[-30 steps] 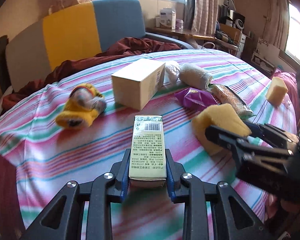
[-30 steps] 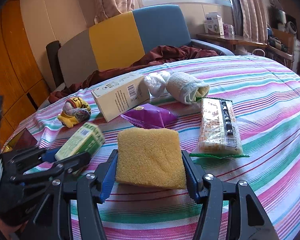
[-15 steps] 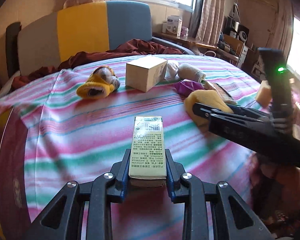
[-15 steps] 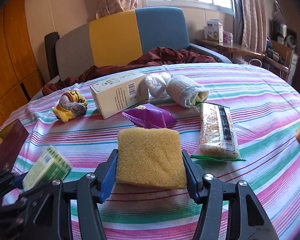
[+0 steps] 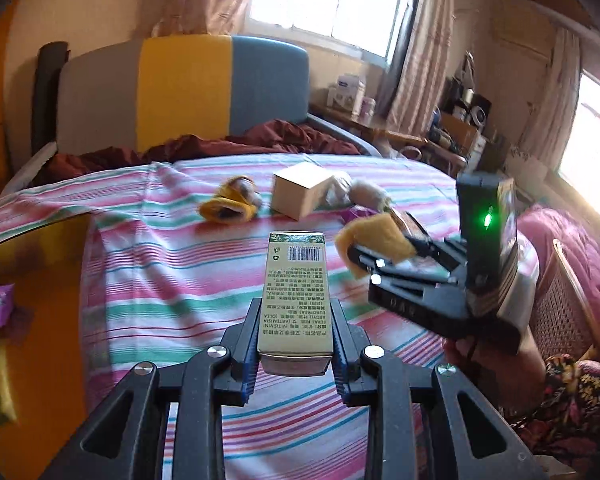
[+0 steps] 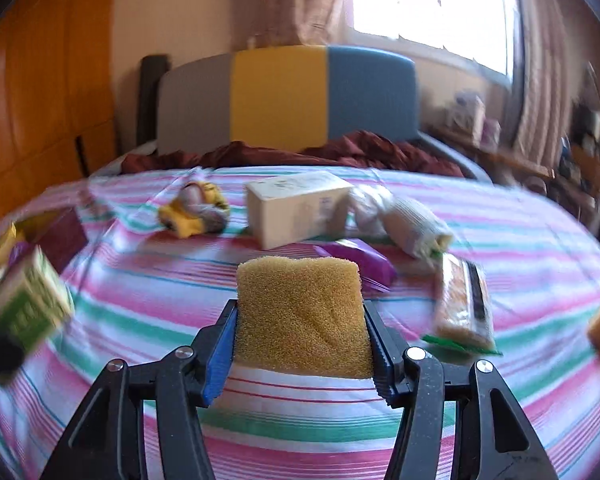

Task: Organize objects
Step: 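Carry the juice carton into the gold tray with the left tool while the right tool carries the sponge, then open the left tool to drop the carton while the right tool lowers the sponge into the tray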

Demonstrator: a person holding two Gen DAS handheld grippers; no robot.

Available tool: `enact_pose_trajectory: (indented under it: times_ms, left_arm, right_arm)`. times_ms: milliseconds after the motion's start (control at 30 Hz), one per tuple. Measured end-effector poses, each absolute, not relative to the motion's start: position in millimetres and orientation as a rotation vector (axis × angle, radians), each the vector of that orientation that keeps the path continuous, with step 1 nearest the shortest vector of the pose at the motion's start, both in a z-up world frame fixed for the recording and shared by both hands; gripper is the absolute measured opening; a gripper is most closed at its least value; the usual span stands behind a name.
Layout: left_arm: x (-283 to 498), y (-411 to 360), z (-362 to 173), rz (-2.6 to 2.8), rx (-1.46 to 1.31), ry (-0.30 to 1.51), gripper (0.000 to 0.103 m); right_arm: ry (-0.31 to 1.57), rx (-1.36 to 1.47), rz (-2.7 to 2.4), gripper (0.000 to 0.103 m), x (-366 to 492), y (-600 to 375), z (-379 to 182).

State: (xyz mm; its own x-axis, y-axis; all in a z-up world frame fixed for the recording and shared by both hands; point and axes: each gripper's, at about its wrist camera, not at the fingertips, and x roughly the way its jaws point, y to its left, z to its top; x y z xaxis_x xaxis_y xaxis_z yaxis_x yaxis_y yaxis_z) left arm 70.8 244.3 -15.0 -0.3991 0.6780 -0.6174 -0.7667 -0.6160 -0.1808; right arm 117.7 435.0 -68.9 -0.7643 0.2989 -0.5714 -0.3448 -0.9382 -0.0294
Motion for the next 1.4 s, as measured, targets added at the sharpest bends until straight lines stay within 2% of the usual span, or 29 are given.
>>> enact_pose_trajectory:
  times_ms: [100, 267, 733, 867, 1100, 1300, 1367, 1400]
  left_arm:
    - [59, 220, -6, 2.128, -0.853, 0.108, 0.029]
    - [32, 173, -4, 2.219, -0.915, 0.012, 0.029]
    - [-36, 90, -44, 2.264, -1.233, -0.14, 0.029]
    - [-53, 76, -53, 2.285, -1.31, -0.123, 0.029]
    - [-69, 58, -60, 2.321, -1.41, -0.105, 0.029]
    - [-73, 46, -61, 2.404, -1.422, -0.094, 0.03]
    - [-75, 43, -64, 2.402, -1.454, -0.114, 0.032]
    - [-76, 41, -65, 2.392, -1.472, -0.137, 0.037]
  right_arm:
    - [0.039, -0.881, 2.663, 0.059, 112, 427, -70]
    - [0.071, -0.886, 2.648, 0.059, 112, 431, -71]
    - [-0.014, -0.9, 2.606, 0.059, 110, 420, -71]
    - [-0.042, -0.899, 2.601, 0.059, 111, 413, -67]
    - [0.092, -0.771, 2.691, 0.059, 121, 388, -29]
    - [0.11, -0.65, 2.854, 0.059, 116, 341, 10]
    - [0.122, -0.633, 2.899, 0.059, 112, 326, 19]
    - [0.131, -0.628, 2.925, 0.059, 109, 316, 23]
